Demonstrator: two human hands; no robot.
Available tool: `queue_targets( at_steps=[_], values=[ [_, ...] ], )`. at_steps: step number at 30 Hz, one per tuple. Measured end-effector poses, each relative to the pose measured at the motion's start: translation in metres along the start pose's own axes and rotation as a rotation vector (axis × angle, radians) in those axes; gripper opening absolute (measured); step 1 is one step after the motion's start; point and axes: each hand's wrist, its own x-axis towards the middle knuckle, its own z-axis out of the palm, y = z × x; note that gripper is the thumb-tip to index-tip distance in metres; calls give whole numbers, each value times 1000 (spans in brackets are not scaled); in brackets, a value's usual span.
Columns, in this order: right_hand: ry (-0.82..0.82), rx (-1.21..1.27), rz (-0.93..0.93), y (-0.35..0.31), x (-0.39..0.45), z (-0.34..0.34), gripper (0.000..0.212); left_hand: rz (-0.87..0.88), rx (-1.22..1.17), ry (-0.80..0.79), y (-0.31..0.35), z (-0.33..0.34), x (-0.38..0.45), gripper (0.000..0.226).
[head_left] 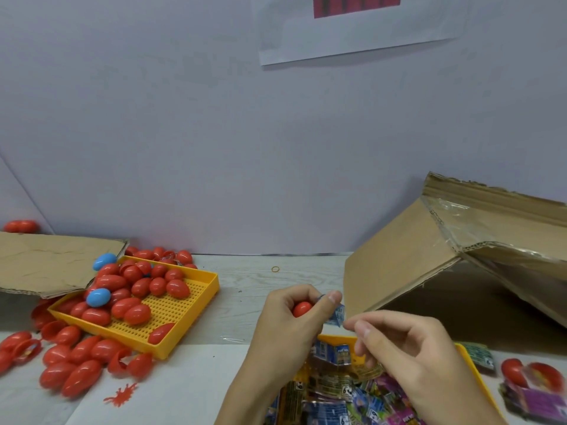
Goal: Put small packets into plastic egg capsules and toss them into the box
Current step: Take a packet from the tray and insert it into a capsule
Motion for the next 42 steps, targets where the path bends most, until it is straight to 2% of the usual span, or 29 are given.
queue_targets(
  at_steps=[8,11,14,19,22,24,27,31,34,37,39,42],
  values=[
    [101,22,7,5,2,2,30,21,0,-4,3,3,-1,37],
    [28,34,36,1,2,3,33,22,-2,-2,6,3,-1,29],
    [-24,42,79,-2,3,6,27,27,31,-59,7,5,-2,24],
    [169,82,76,3,6,3,43,10,70,-119,5,8,-2,29],
    [239,162,61,2,7,5,31,-3,103,-209,2,10,-2,36],
    [280,167,24,3,8,4,24,-16,111,-233,3,10,-3,32],
    [339,196,-1,5,9,1,22,-40,97,-187,6,7,-4,35],
    [341,230,-3,8,10,-1,29,-26,62,-55,7,5,-3,32],
    [308,220,9,9,10,-1,34,-12,65,-9,6,4,-3,15],
    [272,205,31,8,9,0,26,9,71,-40,6,5,-3,4],
    [267,166,38,8,8,1,12,1,40,-42,8,5,-4,6],
    [277,108,26,9,8,-1,4,-9,0,-40,8,5,-4,29]
  ],
)
